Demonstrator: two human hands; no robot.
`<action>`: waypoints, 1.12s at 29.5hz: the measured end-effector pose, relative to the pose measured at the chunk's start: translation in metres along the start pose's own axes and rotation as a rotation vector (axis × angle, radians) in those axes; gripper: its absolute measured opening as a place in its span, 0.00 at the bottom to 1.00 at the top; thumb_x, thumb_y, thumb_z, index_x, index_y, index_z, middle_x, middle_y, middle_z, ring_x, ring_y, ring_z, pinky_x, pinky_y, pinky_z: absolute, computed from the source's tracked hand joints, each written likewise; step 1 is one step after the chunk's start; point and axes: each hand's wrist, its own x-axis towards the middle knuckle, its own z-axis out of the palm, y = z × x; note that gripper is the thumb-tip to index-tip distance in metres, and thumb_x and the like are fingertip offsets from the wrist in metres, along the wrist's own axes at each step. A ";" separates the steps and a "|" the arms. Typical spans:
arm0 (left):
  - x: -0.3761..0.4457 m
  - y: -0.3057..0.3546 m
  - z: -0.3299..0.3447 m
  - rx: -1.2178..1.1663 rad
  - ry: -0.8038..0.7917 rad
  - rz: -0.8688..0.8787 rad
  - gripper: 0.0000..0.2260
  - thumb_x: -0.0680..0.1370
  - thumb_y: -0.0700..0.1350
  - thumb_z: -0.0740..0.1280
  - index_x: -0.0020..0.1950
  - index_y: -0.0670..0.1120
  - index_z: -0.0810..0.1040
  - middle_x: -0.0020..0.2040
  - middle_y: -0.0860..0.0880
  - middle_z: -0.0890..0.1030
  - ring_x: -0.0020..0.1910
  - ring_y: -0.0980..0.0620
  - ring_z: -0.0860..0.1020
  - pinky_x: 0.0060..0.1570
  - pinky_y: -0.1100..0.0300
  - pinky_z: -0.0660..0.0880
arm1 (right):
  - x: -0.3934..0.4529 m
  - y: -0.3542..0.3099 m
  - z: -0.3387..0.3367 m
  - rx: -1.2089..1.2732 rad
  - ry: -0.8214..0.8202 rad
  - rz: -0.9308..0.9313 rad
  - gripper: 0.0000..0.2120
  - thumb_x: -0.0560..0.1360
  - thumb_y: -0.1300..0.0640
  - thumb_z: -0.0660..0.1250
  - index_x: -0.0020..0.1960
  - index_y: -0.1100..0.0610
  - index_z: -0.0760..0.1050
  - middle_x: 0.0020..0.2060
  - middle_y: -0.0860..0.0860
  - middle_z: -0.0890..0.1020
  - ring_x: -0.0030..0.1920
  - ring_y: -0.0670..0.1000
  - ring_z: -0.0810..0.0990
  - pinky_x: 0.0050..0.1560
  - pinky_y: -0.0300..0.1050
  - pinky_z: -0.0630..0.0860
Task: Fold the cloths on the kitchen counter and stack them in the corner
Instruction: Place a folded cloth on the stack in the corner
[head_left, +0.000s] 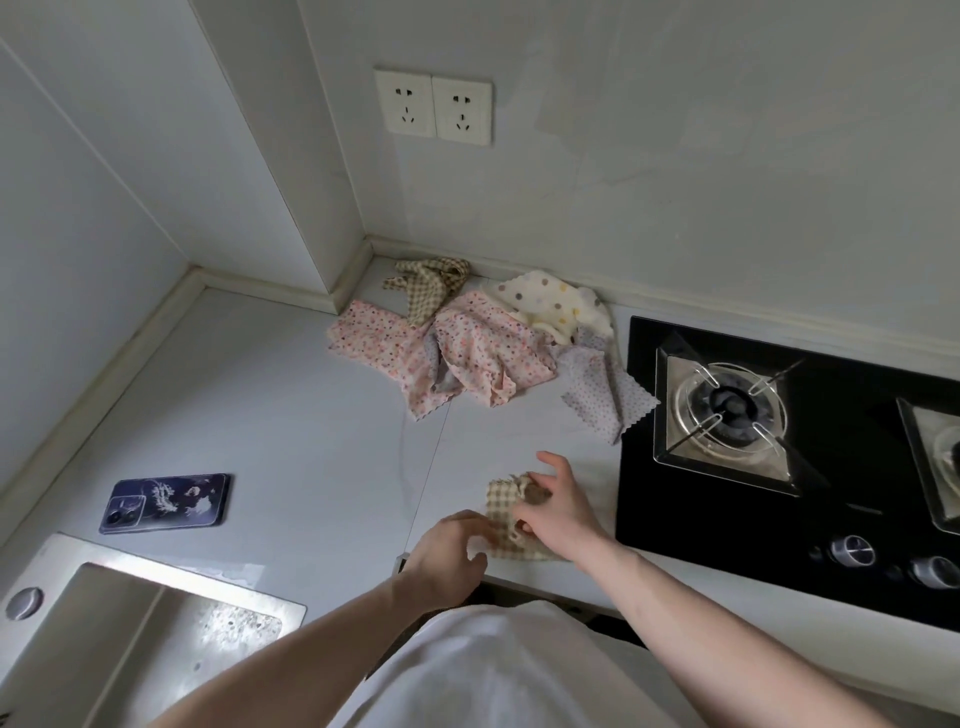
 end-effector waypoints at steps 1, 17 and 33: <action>-0.001 -0.003 -0.003 -0.003 0.036 -0.020 0.15 0.73 0.42 0.64 0.55 0.55 0.84 0.62 0.59 0.79 0.62 0.58 0.77 0.64 0.60 0.73 | 0.000 -0.001 0.004 -0.028 -0.026 -0.003 0.37 0.73 0.61 0.74 0.74 0.44 0.61 0.65 0.46 0.75 0.54 0.50 0.83 0.43 0.37 0.82; 0.018 0.021 0.000 0.312 -0.252 0.089 0.25 0.77 0.44 0.63 0.75 0.53 0.73 0.79 0.56 0.65 0.72 0.48 0.65 0.72 0.54 0.67 | 0.020 0.038 -0.037 -0.225 0.131 0.142 0.34 0.75 0.56 0.74 0.77 0.53 0.64 0.68 0.52 0.75 0.64 0.53 0.78 0.60 0.44 0.75; 0.019 0.014 -0.008 0.377 -0.208 0.080 0.23 0.79 0.46 0.62 0.75 0.54 0.72 0.77 0.54 0.66 0.73 0.49 0.64 0.72 0.53 0.64 | 0.041 0.034 -0.038 -0.266 0.100 0.033 0.05 0.70 0.58 0.76 0.44 0.50 0.81 0.39 0.46 0.84 0.42 0.50 0.83 0.44 0.46 0.81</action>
